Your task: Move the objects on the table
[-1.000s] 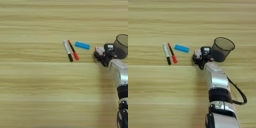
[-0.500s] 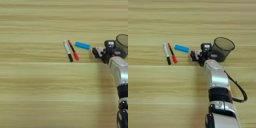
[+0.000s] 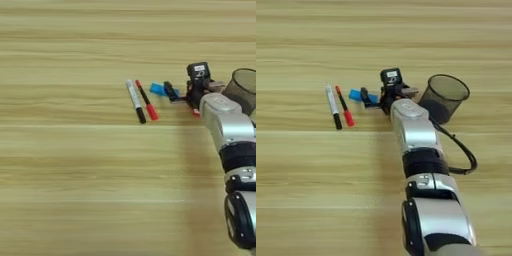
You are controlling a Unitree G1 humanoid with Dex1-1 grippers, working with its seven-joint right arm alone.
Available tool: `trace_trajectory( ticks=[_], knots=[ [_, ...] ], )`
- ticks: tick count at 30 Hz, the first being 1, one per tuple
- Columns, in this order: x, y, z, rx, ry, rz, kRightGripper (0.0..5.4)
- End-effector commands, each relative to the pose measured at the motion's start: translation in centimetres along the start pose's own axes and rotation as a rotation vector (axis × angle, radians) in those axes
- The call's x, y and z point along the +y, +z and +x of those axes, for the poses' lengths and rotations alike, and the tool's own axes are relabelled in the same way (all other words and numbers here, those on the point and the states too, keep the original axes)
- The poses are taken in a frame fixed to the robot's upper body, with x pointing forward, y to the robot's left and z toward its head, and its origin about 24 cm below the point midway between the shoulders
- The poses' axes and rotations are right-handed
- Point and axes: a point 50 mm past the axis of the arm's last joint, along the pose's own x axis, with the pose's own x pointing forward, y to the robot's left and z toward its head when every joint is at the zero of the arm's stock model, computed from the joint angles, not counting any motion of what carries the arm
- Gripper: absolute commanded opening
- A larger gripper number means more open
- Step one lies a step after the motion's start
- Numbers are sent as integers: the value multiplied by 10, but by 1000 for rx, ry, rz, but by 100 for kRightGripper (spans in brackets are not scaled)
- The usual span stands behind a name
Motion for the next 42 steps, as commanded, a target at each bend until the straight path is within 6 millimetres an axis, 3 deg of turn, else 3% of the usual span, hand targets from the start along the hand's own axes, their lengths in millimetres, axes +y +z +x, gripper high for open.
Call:
trace_trajectory(
  ticks=[1,8,23,42],
  knots=[
    [-2,57,14,-151,-18,-76,538],
    [2,59,26,-134,-67,-191,538],
    [4,59,33,-100,-73,-191,538],
    [24,26,35,63,52,-418,538]
  ],
)
